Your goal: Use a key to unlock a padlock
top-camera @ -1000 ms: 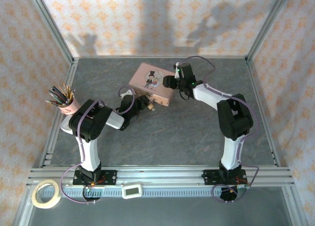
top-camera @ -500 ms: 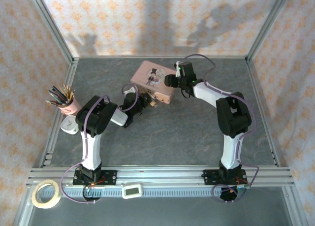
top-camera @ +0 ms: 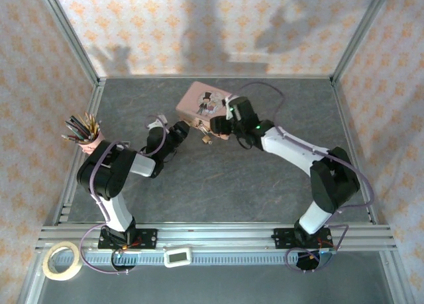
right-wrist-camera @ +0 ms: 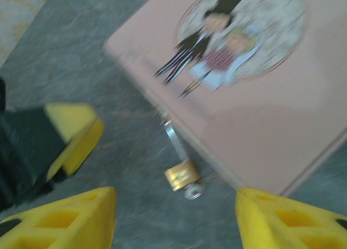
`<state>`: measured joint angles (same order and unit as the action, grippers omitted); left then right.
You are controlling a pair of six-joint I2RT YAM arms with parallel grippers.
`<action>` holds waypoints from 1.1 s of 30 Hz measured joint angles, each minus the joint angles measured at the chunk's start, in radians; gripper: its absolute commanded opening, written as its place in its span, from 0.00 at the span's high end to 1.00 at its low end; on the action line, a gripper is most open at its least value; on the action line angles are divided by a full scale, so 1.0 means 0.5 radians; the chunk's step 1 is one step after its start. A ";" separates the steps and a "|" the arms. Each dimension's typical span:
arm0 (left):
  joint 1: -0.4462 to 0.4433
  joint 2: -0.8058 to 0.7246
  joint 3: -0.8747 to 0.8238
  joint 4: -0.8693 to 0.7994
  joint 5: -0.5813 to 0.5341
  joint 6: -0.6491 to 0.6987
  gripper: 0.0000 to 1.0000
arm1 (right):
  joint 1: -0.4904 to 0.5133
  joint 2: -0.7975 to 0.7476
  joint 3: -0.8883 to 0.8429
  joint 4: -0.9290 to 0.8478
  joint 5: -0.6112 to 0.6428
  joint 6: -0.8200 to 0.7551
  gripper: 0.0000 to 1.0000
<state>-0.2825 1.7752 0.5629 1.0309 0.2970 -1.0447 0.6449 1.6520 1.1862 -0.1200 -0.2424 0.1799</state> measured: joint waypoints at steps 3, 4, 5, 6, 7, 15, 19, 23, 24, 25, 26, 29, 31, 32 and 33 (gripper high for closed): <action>0.047 0.000 -0.057 0.023 0.016 -0.014 0.56 | 0.149 0.097 0.002 -0.057 0.072 0.204 0.39; 0.054 0.000 -0.070 0.029 0.022 -0.020 0.56 | 0.185 0.148 0.016 -0.087 0.098 0.272 0.39; 0.056 0.000 -0.080 0.031 0.027 -0.021 0.56 | 0.214 0.210 0.047 -0.126 0.126 0.340 0.39; 0.057 0.000 -0.086 0.041 0.031 -0.025 0.56 | 0.233 0.266 0.079 -0.152 0.144 0.388 0.38; 0.060 0.000 -0.092 0.057 0.040 -0.027 0.56 | 0.255 0.340 0.129 -0.188 0.176 0.452 0.37; 0.174 0.032 -0.117 0.215 0.153 -0.064 0.56 | 0.329 0.723 0.455 -0.353 0.407 0.786 0.34; 0.256 0.082 -0.073 0.207 0.221 -0.042 0.54 | 0.328 0.857 0.575 -0.375 0.538 0.895 0.34; 0.337 0.140 0.135 0.084 0.247 0.060 0.50 | 0.333 0.955 0.635 -0.375 0.672 0.964 0.36; 0.360 0.157 0.223 0.034 0.243 0.115 0.50 | 0.334 0.981 0.648 -0.374 0.706 0.977 0.36; 0.378 0.179 0.311 -0.016 0.241 0.160 0.49 | 0.336 1.005 0.661 -0.378 0.736 0.988 0.36; 0.395 0.201 0.394 -0.059 0.237 0.196 0.49 | 0.337 1.022 0.674 -0.389 0.767 1.001 0.37; 0.436 0.338 0.686 -0.170 0.233 0.314 0.49 | 0.359 1.045 0.703 -0.384 0.828 1.032 0.40; 0.450 0.461 0.882 -0.267 0.231 0.395 0.48 | 0.361 1.061 0.710 -0.388 0.872 1.040 0.42; 0.452 0.519 0.963 -0.317 0.234 0.427 0.49 | 0.364 1.064 0.713 -0.391 0.884 1.046 0.44; 0.451 0.569 1.028 -0.353 0.240 0.453 0.49 | 0.366 1.067 0.715 -0.391 0.896 1.048 0.44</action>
<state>-0.0570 2.0598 1.0771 0.8543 0.4171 -0.8181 0.8280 2.1853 1.5436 -0.3157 0.2058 0.7036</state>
